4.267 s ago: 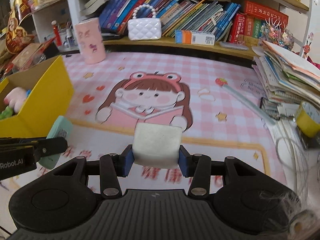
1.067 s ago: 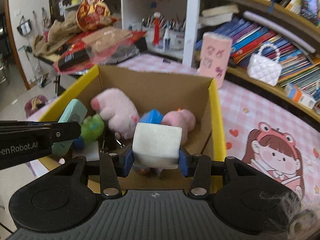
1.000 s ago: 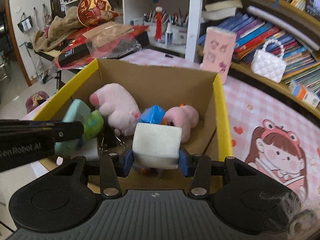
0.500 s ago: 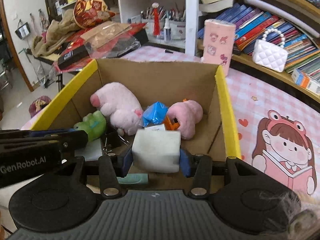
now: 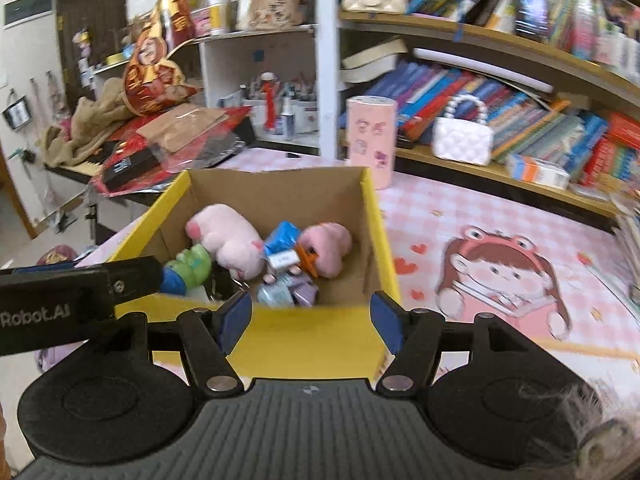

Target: Organize objects

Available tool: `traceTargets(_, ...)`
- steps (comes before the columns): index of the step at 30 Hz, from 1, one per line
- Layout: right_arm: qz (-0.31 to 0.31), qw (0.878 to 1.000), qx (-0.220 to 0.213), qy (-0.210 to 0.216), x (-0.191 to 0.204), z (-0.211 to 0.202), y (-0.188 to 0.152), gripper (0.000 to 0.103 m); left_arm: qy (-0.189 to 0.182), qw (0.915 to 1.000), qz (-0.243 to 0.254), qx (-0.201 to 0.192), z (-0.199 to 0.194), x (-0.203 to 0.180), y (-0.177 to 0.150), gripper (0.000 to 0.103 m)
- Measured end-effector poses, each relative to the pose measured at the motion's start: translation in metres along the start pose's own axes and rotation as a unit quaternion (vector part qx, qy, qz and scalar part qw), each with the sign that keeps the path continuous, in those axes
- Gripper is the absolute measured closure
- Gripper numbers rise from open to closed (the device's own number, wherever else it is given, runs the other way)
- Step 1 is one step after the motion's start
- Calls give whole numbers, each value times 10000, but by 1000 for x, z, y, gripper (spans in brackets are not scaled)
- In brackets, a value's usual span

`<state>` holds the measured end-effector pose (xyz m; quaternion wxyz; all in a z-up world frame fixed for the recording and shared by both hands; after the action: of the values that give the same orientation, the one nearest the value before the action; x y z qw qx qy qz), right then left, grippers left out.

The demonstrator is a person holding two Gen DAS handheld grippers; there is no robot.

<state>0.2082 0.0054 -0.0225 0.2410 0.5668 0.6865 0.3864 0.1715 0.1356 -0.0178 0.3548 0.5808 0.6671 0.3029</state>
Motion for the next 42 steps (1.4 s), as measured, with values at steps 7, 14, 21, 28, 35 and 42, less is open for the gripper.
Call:
traceTargets(7, 257, 9985, 74, -477, -17, -32, -36, 34, 7, 9998, 190, 93, -22, -7, -26, 12)
traceTargets(14, 581, 9942, 58, -902, -34, -69, -75, 34, 119, 9976, 613, 291, -38, -21, -56, 12)
traceTargets(21, 780, 9851, -102, -1531, -53, -102, -101, 28, -38, 9930, 1130, 351, -50, -49, -76, 12)
traceTargets(28, 1010, 9716, -189, -2132, -82, -128, -114, 18, -226, 9872, 1539, 349, -56, -83, -84, 7)
traceTargets(35, 1232, 9566, -208, -2632, -109, -147, -124, 5, -301, 9833, 1750, 388, -57, -109, -89, 4)
traceTargets(42, 1332, 9496, -170, -2832, -124, -155, -129, 0, -242, 9822, 1819, 399, -59, -119, -94, 1)
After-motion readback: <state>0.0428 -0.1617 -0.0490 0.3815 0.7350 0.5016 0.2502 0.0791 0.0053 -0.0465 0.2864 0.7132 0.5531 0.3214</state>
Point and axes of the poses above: each gripper's, at about its wrist camera, not at the fingertips, and z roughly the way its jaws point, x to its left, y to its top, the point moved 7 cm from there along z, roughly the way its jaws point, and after that the axes turned 5 degrees about z, right-handed, at the moved point
